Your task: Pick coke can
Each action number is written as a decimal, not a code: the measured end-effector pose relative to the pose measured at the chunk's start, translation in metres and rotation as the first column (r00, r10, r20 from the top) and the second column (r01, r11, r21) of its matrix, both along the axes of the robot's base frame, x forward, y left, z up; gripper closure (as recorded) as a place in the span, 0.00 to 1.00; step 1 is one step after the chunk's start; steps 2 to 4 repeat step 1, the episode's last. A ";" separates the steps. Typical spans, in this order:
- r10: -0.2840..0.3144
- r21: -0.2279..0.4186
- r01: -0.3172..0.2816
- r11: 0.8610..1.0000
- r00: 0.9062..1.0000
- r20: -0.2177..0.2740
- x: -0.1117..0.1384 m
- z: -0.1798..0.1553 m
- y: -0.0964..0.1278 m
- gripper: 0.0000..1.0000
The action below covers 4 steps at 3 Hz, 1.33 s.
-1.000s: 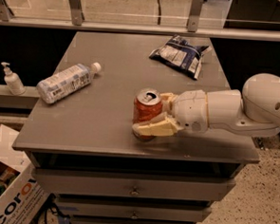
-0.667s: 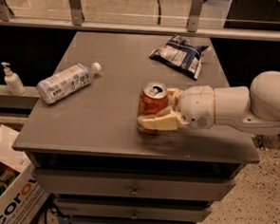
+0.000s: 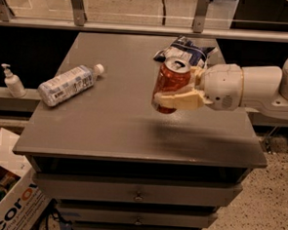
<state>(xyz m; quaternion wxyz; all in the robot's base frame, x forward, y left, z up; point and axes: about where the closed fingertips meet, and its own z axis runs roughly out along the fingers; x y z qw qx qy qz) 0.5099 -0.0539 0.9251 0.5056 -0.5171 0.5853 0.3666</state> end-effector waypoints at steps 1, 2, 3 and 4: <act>-0.001 0.003 0.001 1.000 1.000 0.010 0.002 0.006 -0.001 1.00; -0.001 0.003 0.001 1.000 1.000 0.010 0.002 0.006 -0.001 1.00; -0.001 0.003 0.001 1.000 1.000 0.010 0.002 0.006 -0.001 1.00; -0.001 0.003 0.001 1.000 1.000 0.010 0.002 0.006 -0.001 1.00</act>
Offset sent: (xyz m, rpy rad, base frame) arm 0.0000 0.0000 0.0000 0.0000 0.0000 0.0000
